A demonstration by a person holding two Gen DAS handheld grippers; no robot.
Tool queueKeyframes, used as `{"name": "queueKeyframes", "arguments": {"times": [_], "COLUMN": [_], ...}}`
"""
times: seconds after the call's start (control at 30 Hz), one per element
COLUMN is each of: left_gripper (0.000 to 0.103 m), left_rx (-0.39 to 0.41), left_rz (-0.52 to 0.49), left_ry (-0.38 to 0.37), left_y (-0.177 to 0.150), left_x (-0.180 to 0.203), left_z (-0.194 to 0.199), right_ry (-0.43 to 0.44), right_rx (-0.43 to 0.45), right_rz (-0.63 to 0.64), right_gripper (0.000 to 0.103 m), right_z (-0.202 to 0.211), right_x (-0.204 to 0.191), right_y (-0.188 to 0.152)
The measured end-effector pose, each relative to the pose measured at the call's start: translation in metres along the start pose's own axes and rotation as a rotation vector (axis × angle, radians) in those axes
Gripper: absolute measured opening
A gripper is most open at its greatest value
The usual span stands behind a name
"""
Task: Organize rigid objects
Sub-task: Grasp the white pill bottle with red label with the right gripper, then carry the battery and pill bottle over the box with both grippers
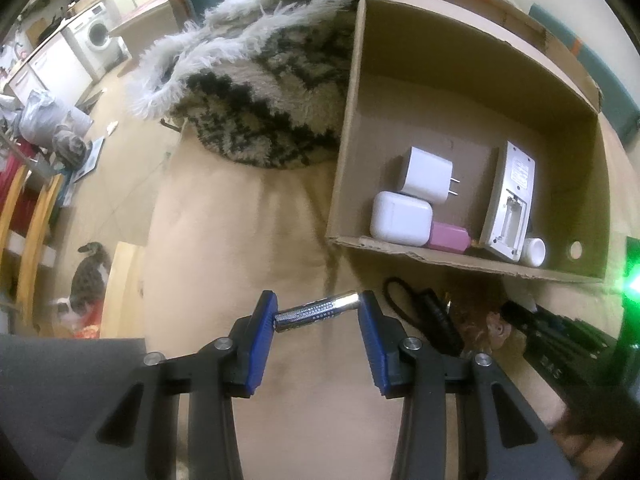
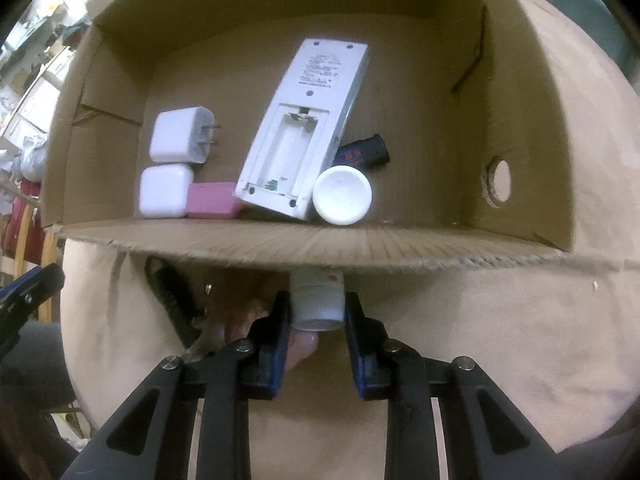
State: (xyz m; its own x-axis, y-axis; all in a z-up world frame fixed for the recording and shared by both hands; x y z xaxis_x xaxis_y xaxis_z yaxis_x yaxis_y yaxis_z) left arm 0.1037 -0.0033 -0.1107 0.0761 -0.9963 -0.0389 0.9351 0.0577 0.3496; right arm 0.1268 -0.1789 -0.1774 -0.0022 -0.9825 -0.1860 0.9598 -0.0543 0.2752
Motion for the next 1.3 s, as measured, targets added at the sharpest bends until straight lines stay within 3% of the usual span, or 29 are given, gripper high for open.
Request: {"name": "queueKeyframes", "arguments": {"times": [0.4,0.53,0.8,1.07,1.3], "left_gripper": [0.038,0.038,0.038,0.038,0.038], "left_rx": [0.004,0.033,0.167,0.179,0.193], "left_rz": [-0.03,-0.024,-0.019,-0.081,-0.128], "left_ry": [-0.007,-0.011,-0.027,-0.059,-0.086], "left_y": [-0.003,-0.002,0.018,0.063,0.093], "left_x": [0.005,0.004,0.006,0.031,0.062], "left_z": [0.003,0.013,0.058,0.066,0.055], "right_ry": [0.117,0.116,0.138,0.157,0.147], "right_rx": [0.063,0.124,0.231,0.305,0.33], "right_rz": [-0.074,-0.034,0.02,0.069,0.092], "right_gripper": [0.028,0.028,0.028,0.028,0.028], "right_z": [0.055,0.08,0.127,0.142,0.127], "right_x": [0.011,0.01,0.015,0.004,0.003], "right_y": [-0.044,-0.049,-0.029,0.023,0.072]}}
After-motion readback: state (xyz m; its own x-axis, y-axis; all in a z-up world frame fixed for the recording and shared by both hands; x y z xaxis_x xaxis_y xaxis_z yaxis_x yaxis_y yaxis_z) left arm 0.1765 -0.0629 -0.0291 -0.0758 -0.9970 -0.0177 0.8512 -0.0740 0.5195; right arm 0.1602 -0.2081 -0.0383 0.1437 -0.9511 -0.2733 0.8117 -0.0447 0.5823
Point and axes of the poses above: each gripper's, at about its wrist camera, not at the fingertips, and z roughly against the way its jaws point, x to its right, y to its top, the point moved 3 cm from there along -z, roughly the way its jaws point, and after that the axes turned 1 degree about y, right-handed, at the moved point
